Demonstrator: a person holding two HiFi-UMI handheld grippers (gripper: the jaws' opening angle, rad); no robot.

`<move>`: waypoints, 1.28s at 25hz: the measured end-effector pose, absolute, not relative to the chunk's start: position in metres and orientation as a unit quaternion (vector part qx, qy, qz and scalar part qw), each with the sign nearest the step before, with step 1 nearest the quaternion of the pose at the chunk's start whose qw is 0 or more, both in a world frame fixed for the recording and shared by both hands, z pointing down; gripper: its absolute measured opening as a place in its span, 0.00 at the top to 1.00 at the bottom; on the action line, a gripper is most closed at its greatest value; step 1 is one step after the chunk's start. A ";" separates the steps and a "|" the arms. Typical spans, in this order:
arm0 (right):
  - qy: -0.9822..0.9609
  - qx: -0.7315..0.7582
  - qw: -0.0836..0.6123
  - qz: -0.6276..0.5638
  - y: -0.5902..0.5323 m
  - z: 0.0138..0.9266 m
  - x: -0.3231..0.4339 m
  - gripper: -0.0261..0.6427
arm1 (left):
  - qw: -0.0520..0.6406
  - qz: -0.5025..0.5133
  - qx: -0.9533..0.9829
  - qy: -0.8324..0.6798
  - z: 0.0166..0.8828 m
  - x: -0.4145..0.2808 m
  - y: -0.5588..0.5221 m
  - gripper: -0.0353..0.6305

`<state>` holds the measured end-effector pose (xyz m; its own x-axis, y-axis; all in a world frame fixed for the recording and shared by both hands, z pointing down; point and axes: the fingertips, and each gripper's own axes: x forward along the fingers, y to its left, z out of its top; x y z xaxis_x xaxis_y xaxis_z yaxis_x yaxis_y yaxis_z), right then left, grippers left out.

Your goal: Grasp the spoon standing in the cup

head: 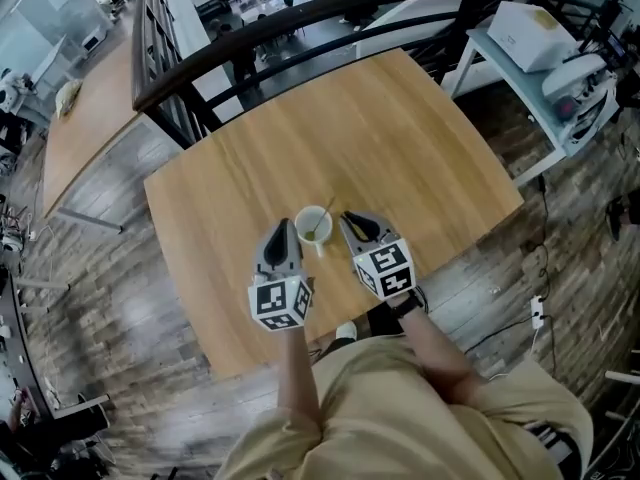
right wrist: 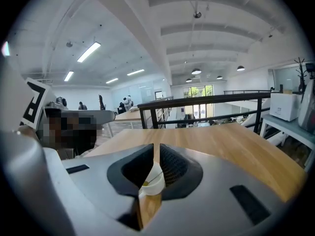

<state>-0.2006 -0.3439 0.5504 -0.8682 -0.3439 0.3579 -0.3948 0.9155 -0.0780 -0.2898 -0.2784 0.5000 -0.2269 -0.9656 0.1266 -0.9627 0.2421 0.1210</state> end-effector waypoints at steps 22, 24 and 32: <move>-0.937 0.157 0.238 0.199 -0.393 0.676 -0.260 0.76 | 0.146 -0.007 0.580 -0.801 0.554 -0.310 -0.307 0.93; -0.938 0.157 0.234 0.203 -0.394 0.677 -0.265 0.82 | 0.148 -0.006 0.580 -0.801 0.555 -0.310 -0.306 0.93; -0.949 0.167 0.196 0.185 -0.384 0.659 -0.268 0.92 | 0.140 0.001 0.580 -0.802 0.550 -0.311 -0.290 0.93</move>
